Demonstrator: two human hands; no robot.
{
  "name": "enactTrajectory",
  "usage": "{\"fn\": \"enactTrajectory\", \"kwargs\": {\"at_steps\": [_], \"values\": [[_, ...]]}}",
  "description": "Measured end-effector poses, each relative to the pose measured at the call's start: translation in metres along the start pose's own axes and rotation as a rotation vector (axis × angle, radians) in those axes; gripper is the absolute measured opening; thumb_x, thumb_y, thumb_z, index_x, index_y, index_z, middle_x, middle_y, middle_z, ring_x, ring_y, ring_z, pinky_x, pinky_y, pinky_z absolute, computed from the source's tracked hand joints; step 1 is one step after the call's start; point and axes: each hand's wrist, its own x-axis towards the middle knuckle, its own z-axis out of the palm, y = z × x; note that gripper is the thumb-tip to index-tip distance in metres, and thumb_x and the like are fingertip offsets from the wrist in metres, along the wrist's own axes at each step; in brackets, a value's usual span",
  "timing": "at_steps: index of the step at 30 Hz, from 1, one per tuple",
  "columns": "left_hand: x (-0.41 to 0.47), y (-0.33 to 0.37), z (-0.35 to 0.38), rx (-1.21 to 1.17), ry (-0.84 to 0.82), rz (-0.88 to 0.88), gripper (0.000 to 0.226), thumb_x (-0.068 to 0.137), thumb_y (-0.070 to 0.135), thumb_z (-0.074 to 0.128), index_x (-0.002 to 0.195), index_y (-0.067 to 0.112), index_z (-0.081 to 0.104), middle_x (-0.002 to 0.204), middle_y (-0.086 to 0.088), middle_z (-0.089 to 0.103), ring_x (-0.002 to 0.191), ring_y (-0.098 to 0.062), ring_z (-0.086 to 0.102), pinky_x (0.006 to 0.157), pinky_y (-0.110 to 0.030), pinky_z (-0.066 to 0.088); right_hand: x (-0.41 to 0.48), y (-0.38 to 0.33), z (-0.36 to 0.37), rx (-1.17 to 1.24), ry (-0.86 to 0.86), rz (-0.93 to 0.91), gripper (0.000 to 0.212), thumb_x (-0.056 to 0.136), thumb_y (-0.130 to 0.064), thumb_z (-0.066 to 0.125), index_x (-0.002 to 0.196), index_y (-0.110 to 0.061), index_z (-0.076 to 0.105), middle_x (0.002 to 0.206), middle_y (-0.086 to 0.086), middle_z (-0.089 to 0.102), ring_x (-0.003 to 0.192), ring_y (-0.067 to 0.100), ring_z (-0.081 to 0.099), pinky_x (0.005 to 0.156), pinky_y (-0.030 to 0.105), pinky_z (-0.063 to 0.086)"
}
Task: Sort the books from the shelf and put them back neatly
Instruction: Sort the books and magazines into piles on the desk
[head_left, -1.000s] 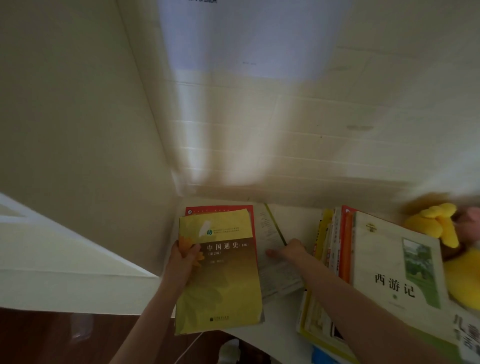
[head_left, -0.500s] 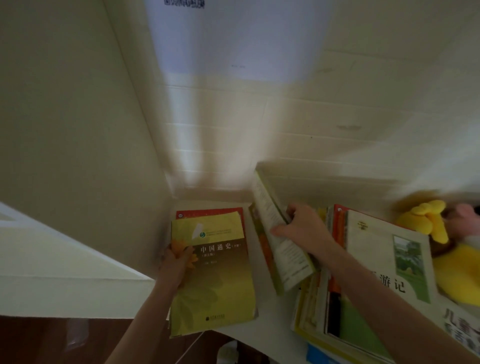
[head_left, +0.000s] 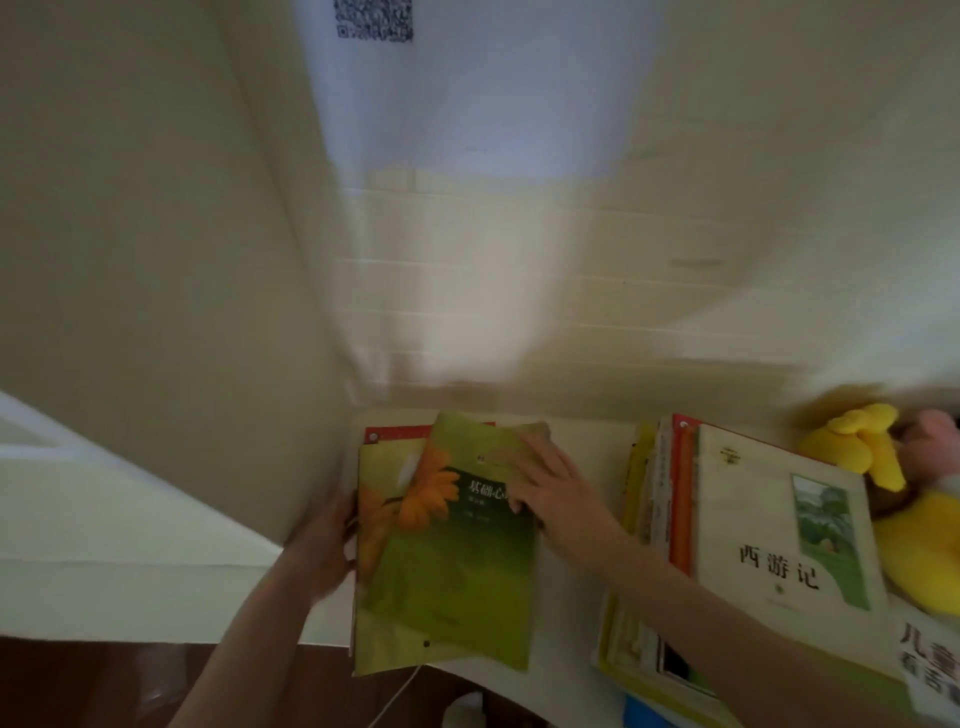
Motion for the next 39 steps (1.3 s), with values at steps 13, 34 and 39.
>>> {"fn": "enactTrajectory", "kwargs": {"at_steps": [13,34,39], "values": [[0.018,-0.014,0.013,-0.025,0.0,0.009,0.106,0.067,0.068,0.066,0.15,0.02,0.022,0.134,-0.018,0.053,0.109,-0.036,0.062,0.07,-0.045,0.058,0.0,-0.023,0.016,1.49,0.086,1.157,0.019,0.102,-0.023,0.041,0.106,-0.02,0.059,0.101,0.001,0.064,0.083,0.012,0.06,0.061,0.022,0.05],[0.002,0.0,0.019,0.112,-0.073,0.025,0.068,0.084,-0.001,0.063,0.143,0.01,0.034,0.101,-0.014,0.064,0.064,-0.018,0.07,0.048,-0.026,0.054,0.009,-0.042,0.053,1.403,-0.036,0.844,0.059,0.095,-0.004,0.052,0.145,-0.027,0.031,0.138,0.002,0.05,0.126,0.023,0.05,0.104,0.049,0.043],[0.004,-0.007,0.021,0.161,0.0,0.114,0.06,0.09,0.006,0.06,0.144,0.014,0.033,0.103,-0.01,0.065,0.083,-0.019,0.066,0.054,-0.025,0.056,0.011,-0.046,0.054,1.416,0.006,0.879,0.054,0.095,-0.003,0.053,0.136,-0.032,0.036,0.133,0.001,0.052,0.126,0.024,0.049,0.103,0.047,0.044]]}}
